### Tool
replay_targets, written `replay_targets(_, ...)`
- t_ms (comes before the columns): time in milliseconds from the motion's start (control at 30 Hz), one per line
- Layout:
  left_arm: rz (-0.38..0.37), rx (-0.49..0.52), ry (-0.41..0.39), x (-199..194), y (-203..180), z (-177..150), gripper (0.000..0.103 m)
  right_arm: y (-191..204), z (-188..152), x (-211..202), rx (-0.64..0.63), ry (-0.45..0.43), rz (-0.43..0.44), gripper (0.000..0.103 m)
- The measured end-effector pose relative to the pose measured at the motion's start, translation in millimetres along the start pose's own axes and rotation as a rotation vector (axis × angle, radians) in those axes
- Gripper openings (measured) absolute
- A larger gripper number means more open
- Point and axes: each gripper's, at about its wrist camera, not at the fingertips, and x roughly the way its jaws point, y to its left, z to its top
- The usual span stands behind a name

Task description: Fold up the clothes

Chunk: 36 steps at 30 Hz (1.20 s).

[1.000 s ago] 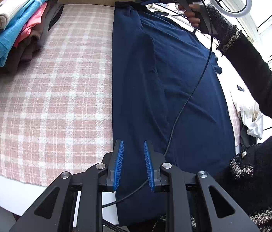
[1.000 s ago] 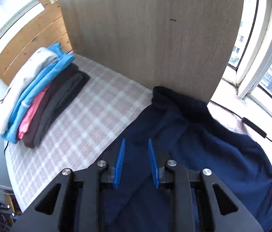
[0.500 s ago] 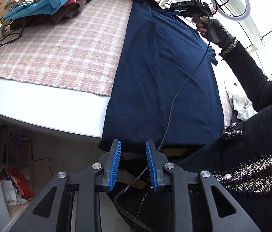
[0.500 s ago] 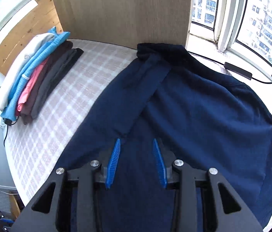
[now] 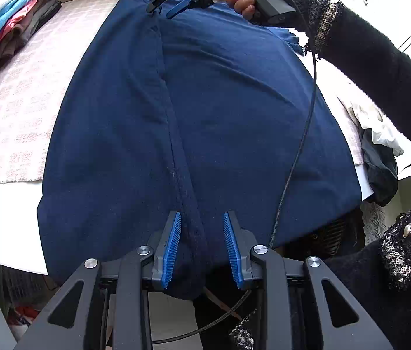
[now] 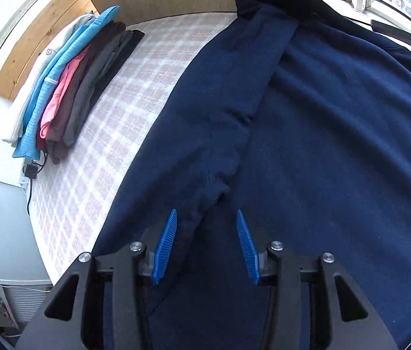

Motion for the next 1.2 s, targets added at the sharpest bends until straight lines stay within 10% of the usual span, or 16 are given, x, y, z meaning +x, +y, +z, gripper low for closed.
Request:
replay_targets(100,0.0,-0.004,-0.013,5,3,-2,0.002,4,-1,3,-0.016,-0.012,-0.018,0.042)
replay_targets(200,-0.009,-0.024,-0.027,-1,8,-7,0.001,4,-1,2,-0.019,-0.024,-0.008,0.004)
replay_targets(700,-0.076,-0.051,0.011,-24,12,-25,0.014,22,-11,-28,-0.151,-0.066,-0.216,0.013)
replay_targets(867,-0.019,-0.199,-0.084,-70,46,-64,0.021,76,-39,-39,-0.288,-0.126,-0.13,0.013)
replay_targets(1033,0.024,-0.38,-0.104,-71,91,-92,0.021,117,-75,22,-0.394,-0.004,-0.147,0.013)
replay_targets(1200,0.053,-0.314,-0.128,-74,77,-81,0.021,119,-91,2,-0.354,-0.038,-0.122,0.014)
